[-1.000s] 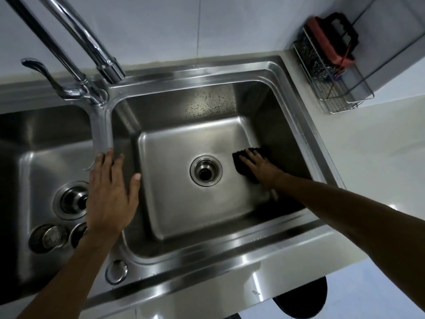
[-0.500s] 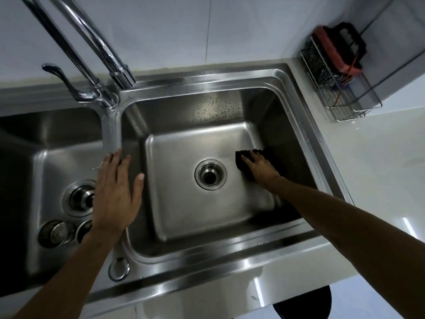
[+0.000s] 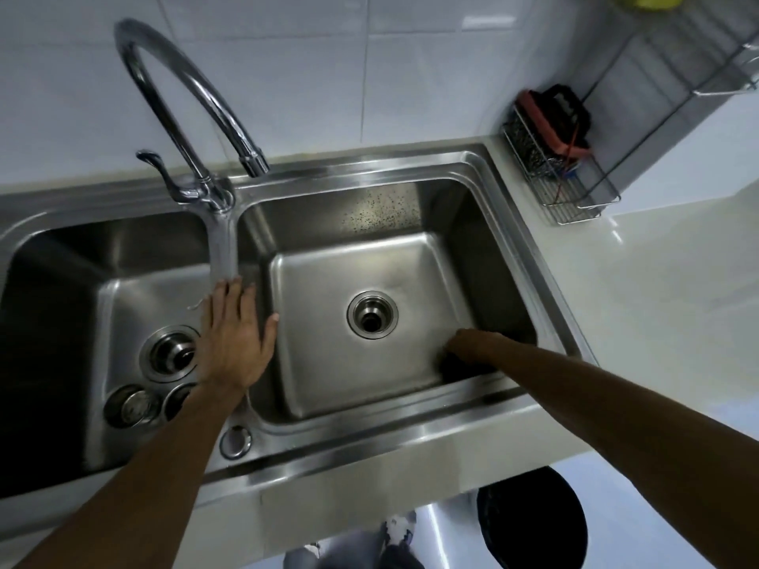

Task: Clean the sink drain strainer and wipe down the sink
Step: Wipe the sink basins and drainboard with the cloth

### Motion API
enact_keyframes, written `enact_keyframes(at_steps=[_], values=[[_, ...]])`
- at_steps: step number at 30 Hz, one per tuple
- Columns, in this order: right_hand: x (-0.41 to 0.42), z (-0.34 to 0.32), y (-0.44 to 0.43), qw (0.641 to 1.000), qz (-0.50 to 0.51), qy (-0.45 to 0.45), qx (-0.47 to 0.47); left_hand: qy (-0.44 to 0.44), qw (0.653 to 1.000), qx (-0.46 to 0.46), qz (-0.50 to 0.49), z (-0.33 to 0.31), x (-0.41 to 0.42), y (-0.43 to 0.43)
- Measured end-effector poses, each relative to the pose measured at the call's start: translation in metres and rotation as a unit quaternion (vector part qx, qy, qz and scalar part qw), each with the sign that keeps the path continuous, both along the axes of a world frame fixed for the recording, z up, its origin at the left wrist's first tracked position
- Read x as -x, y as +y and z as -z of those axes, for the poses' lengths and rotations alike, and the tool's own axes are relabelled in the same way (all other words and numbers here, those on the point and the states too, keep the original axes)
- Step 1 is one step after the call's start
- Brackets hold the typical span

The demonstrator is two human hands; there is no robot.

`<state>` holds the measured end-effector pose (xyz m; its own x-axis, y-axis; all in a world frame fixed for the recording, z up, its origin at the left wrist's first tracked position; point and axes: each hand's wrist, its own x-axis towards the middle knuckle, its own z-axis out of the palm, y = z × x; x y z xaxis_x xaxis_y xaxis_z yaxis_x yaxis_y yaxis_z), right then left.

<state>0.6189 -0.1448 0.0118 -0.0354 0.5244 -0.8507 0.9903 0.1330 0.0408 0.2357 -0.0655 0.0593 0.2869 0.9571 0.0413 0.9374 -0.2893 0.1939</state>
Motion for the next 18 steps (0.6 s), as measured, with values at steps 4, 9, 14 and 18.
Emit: enact_keyframes(at_steps=[4, 9, 14, 18], values=[[0.015, -0.039, -0.010, 0.998, 0.062, 0.000, 0.026, 0.011, 0.998, 0.045, 0.030, -0.022, -0.018, -0.032], [0.028, -0.107, -0.014, 0.989, 0.142, 0.034, -0.026, 0.013, 0.988, 0.066, 0.142, -0.069, -0.053, -0.062], [0.043, -0.189, -0.010, 0.975, 0.135, 0.101, -0.146, -0.011, 0.981, 0.049, 0.190, -0.135, -0.103, -0.070], [0.050, -0.267, -0.003, 0.932, 0.171, 0.181, -0.262, -0.051, 0.971, 0.057, 0.226, -0.203, -0.132, -0.064]])
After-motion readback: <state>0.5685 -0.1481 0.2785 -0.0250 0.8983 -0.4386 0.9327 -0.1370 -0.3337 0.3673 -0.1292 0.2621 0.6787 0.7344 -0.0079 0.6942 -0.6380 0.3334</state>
